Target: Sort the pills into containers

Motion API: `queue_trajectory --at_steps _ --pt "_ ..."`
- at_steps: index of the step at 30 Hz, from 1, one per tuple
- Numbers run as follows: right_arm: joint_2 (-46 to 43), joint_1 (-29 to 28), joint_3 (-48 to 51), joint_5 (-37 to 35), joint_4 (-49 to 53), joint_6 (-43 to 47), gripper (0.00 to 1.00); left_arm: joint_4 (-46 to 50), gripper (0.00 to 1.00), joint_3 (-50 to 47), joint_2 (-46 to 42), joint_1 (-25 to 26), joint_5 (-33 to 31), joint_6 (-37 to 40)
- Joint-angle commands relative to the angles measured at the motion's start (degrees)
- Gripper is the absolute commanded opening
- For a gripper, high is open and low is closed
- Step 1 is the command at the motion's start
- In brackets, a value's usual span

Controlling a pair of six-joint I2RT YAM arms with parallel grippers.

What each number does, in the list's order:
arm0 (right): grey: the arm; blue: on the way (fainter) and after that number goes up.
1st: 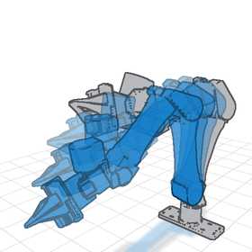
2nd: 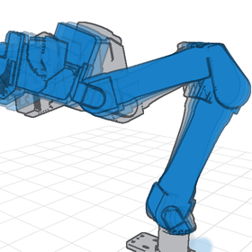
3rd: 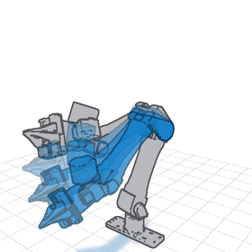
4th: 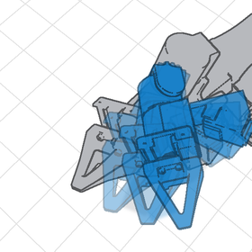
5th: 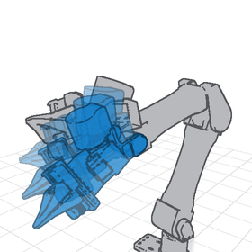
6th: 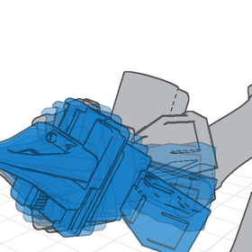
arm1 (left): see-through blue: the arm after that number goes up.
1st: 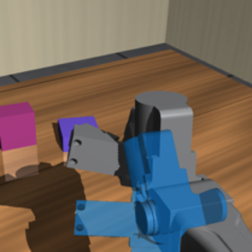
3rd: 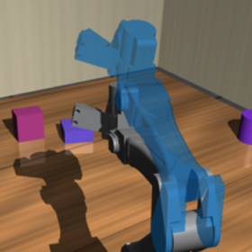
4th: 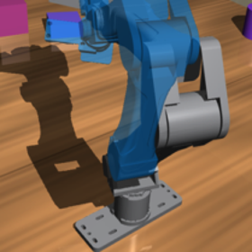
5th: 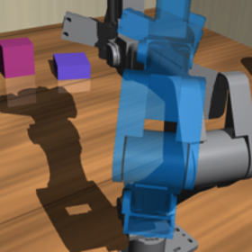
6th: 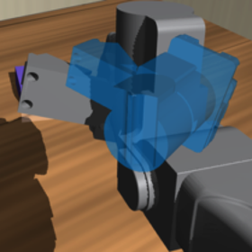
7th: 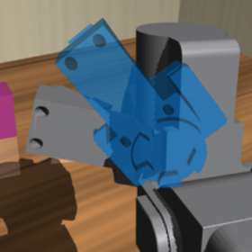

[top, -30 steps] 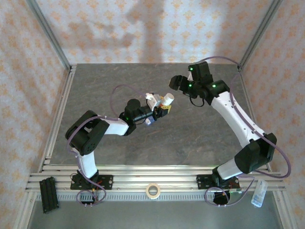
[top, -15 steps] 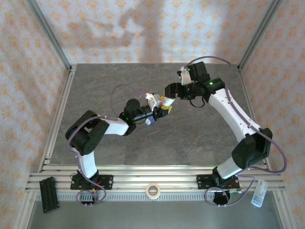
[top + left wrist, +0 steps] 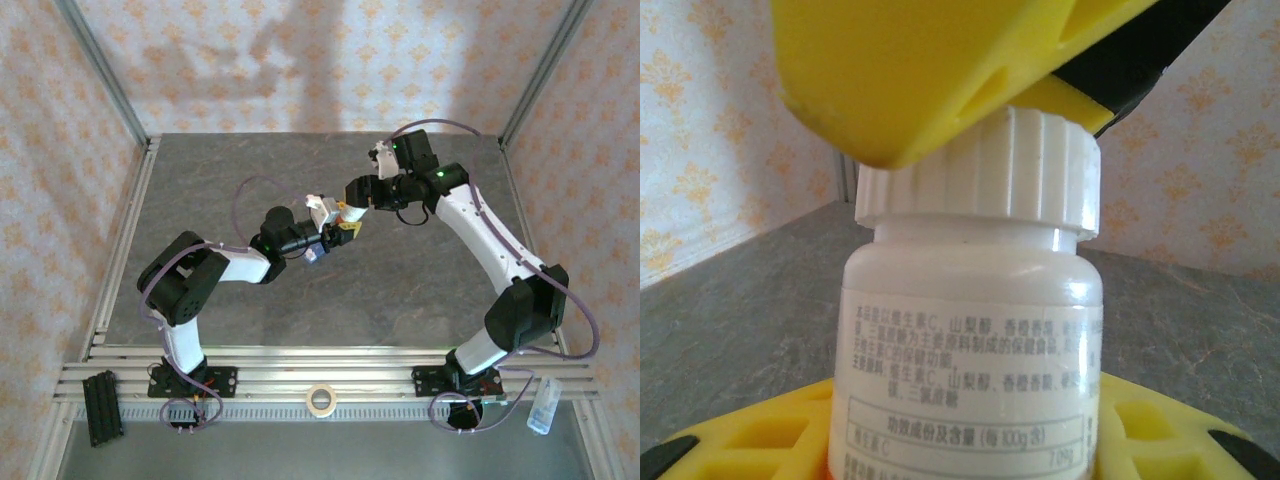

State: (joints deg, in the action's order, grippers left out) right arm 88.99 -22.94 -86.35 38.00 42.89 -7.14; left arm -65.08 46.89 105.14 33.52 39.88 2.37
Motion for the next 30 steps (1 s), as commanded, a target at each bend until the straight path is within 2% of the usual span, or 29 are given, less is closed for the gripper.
queue_trajectory --at_steps 1,7,10,16,21,24,30 --pt "0.3 0.0 0.6 0.7 0.8 0.9 0.58 -3.3 0.00 1.5 -1.7 0.2 0.6 -0.7" --pt "-0.3 0.0 2.3 0.4 -0.4 0.0 0.46 -3.3 0.00 1.6 -1.7 0.2 0.5 -0.7" --pt "-1.3 -0.2 4.3 -0.1 -2.4 -2.0 0.45 -3.4 0.00 1.7 -1.7 0.3 0.5 -0.9" --pt "-3.2 -2.2 8.2 -6.5 -5.6 -10.0 0.30 -3.7 0.00 2.0 -1.3 0.2 0.3 -1.2" --pt "-4.8 -5.1 10.8 -12.0 -8.9 -19.9 0.29 -3.7 0.00 1.9 -1.2 0.3 -0.1 -1.2" --pt "-5.0 -7.0 10.4 -13.8 -9.1 -20.8 0.29 -3.7 0.00 1.7 -1.2 0.2 -0.3 -1.1" --pt "-5.0 -7.4 9.3 -15.8 -7.9 -19.6 0.29 -3.8 0.00 1.5 -1.1 0.3 -0.8 -0.9"
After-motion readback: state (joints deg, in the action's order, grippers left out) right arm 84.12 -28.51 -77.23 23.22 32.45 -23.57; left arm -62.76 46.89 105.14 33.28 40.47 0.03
